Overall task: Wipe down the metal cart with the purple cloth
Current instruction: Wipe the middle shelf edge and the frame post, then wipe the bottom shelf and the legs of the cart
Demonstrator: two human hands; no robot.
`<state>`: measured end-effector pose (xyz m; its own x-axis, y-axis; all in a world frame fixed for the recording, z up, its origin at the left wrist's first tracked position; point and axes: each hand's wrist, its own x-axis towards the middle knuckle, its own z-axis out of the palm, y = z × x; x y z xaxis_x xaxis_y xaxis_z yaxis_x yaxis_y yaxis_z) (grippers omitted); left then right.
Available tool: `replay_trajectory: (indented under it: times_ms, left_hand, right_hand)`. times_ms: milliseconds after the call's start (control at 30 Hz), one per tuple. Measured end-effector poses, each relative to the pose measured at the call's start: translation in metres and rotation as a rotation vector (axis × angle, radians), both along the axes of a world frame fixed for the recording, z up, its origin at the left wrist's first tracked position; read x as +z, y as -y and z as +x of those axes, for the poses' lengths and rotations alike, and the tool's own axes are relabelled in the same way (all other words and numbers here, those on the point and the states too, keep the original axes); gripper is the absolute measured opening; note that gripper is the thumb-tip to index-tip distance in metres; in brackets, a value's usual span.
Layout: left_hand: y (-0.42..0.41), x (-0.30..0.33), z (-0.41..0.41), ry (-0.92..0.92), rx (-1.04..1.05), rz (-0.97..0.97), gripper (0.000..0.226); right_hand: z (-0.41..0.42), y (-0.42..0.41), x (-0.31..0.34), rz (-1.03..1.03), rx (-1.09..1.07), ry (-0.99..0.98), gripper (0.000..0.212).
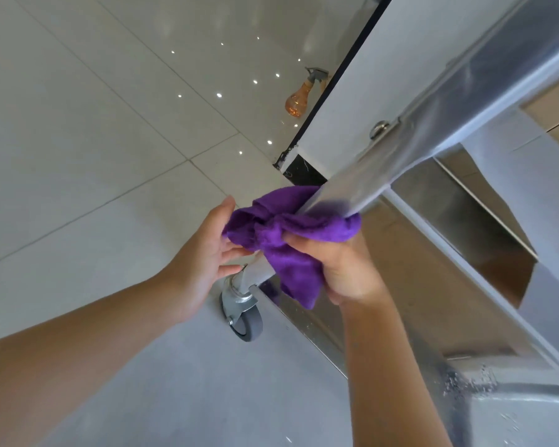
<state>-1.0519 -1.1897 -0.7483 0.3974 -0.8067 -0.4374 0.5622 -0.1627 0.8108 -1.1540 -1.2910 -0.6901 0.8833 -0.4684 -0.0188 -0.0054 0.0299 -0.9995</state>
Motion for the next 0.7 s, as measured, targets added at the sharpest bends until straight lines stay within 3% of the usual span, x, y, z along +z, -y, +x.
replay_trajectory:
  times_ms: [100,233,367,433,567,700]
  left_hand:
    - [-0.004,-0.007,-0.006,-0.053,0.061,0.114,0.057]
    - [-0.009,-0.011,-0.019,-0.085,0.081,0.194,0.054]
    - [-0.007,-0.011,-0.023,-0.130,0.099,0.218,0.052]
    - [-0.009,-0.015,-0.025,-0.097,0.097,0.241,0.050]
    - [-0.016,-0.017,-0.034,-0.022,0.117,0.310,0.046]
    - [-0.023,-0.024,-0.046,-0.005,0.068,0.378,0.030]
  right_hand:
    - [0.001,-0.012,-0.013,-0.061,-0.181,-0.044,0.024]
    - [0.007,-0.036,-0.037,-0.227,-0.586,-0.140,0.016]
    - [0.005,-0.054,-0.088,-0.322,-0.769,-0.464,0.045]
    - [0.008,-0.052,-0.096,-0.379,-0.793,-0.494,0.051]
    - [0.002,-0.051,-0.092,-0.517,-0.667,-0.497,0.058]
    - [-0.028,-0.028,-0.065,-0.886,-0.151,-0.760,0.068]
